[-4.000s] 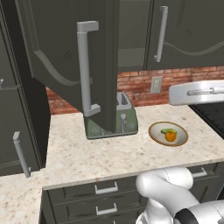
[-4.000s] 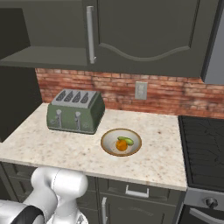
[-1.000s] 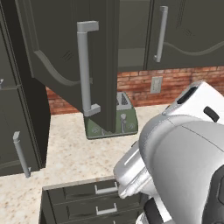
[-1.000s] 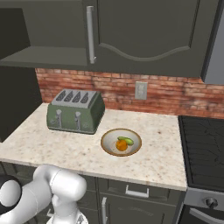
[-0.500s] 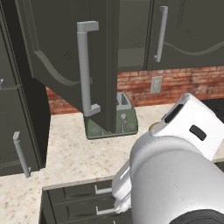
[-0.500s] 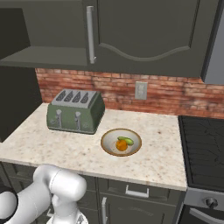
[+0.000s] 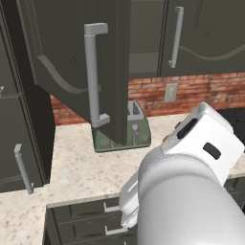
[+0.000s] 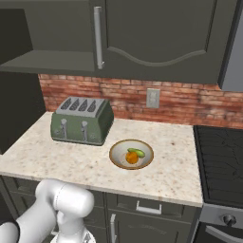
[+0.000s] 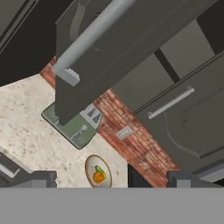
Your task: Open the cabinet. Pick the mango and orange from the cabinet and place them into the bowl. Then close the cabinet.
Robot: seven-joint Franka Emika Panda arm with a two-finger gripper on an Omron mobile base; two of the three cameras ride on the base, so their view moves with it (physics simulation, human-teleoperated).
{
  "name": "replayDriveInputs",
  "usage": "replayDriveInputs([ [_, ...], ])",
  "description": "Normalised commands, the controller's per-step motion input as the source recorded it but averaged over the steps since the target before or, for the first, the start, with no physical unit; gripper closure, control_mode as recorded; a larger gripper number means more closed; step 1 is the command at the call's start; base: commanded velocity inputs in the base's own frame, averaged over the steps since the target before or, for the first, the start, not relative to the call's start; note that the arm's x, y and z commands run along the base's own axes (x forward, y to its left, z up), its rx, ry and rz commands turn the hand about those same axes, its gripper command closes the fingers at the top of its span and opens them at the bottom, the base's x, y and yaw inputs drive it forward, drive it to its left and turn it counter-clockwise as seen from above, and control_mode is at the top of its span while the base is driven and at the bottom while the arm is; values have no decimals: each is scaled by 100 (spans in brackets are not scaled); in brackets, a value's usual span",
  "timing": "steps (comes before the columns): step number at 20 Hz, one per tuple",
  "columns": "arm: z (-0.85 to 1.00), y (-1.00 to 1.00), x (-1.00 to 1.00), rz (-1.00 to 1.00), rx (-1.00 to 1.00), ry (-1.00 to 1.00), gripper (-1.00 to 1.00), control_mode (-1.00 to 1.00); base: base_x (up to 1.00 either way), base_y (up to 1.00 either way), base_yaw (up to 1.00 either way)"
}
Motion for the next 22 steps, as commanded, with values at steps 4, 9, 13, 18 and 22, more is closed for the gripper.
replayDriveInputs([
  [4, -9, 0, 36, 0, 0, 0, -100, -100, 0, 0, 0],
  [9, -15, 8, 33, 0, -1, -1, -100, -100, 0, 0, 0],
  [13, -20, 26, 11, 0, -6, -6, -100, -100, 0, 0, 0],
  [18, -12, 25, 5, 0, -7, -5, -100, -100, 0, 0, 0],
  [22, -5, 12, 22, 0, -4, -1, -100, -100, 0, 0, 0],
])
